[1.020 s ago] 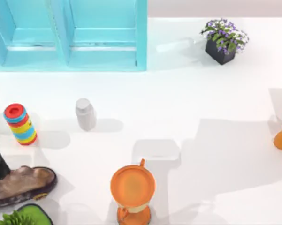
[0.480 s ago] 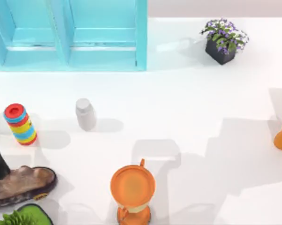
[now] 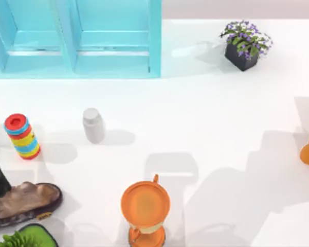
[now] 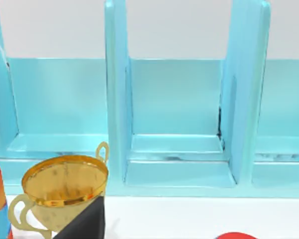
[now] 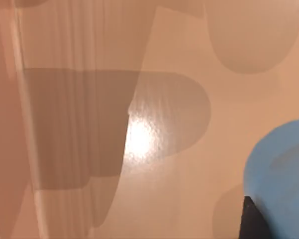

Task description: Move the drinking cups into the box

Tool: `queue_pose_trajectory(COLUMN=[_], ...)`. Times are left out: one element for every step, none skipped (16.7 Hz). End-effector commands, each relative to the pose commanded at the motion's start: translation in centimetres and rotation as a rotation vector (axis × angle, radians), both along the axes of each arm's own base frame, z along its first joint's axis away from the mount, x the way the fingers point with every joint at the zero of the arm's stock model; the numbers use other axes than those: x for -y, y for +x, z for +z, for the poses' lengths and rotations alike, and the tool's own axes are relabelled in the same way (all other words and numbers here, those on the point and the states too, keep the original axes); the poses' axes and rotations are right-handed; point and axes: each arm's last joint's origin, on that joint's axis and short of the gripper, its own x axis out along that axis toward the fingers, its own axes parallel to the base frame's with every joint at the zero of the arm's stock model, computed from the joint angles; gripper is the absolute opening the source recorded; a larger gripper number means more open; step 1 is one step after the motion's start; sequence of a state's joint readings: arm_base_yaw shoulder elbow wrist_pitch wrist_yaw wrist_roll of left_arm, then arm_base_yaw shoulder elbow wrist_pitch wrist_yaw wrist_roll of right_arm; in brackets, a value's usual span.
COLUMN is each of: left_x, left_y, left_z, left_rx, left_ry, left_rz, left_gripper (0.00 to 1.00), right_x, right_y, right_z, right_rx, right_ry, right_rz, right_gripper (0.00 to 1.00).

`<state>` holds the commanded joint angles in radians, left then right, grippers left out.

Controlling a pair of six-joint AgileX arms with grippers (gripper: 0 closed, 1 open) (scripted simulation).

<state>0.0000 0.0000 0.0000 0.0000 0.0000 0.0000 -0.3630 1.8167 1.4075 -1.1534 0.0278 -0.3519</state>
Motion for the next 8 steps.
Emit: queue_pose_trajectory(left_x=[0.00, 0.00, 0.00, 0.00, 0.00, 0.00, 0.00, 0.00], left_y=[0.00, 0.00, 0.00, 0.00, 0.00, 0.00, 0.00, 0.00], left_z=[0.00, 0.00, 0.00, 0.00, 0.00, 0.00, 0.00, 0.00], left_rx=[0.000, 0.000, 0.000, 0.000, 0.000, 0.000, 0.000, 0.000], left_ry=[0.000, 0.000, 0.000, 0.000, 0.000, 0.000, 0.000, 0.000], left_rz=[0.000, 0.000, 0.000, 0.000, 0.000, 0.000, 0.000, 0.000], left_gripper=[1.00, 1.00, 1.00, 1.00, 1.00, 1.00, 1.00, 1.00], right_x=[0.00, 0.00, 0.00, 0.00, 0.00, 0.00, 0.00, 0.00], right_y=[0.00, 0.00, 0.00, 0.00, 0.00, 0.00, 0.00, 0.00], right_z=[0.00, 0.00, 0.00, 0.00, 0.00, 0.00, 0.00, 0.00], right_rx=[0.000, 0.000, 0.000, 0.000, 0.000, 0.000, 0.000, 0.000], right_ry=[0.000, 0.000, 0.000, 0.000, 0.000, 0.000, 0.000, 0.000], right_rz=[0.000, 0.000, 0.000, 0.000, 0.000, 0.000, 0.000, 0.000], right_gripper=[0.08, 0.15, 0.23, 0.30, 0.38, 0.45, 0.53, 0.60])
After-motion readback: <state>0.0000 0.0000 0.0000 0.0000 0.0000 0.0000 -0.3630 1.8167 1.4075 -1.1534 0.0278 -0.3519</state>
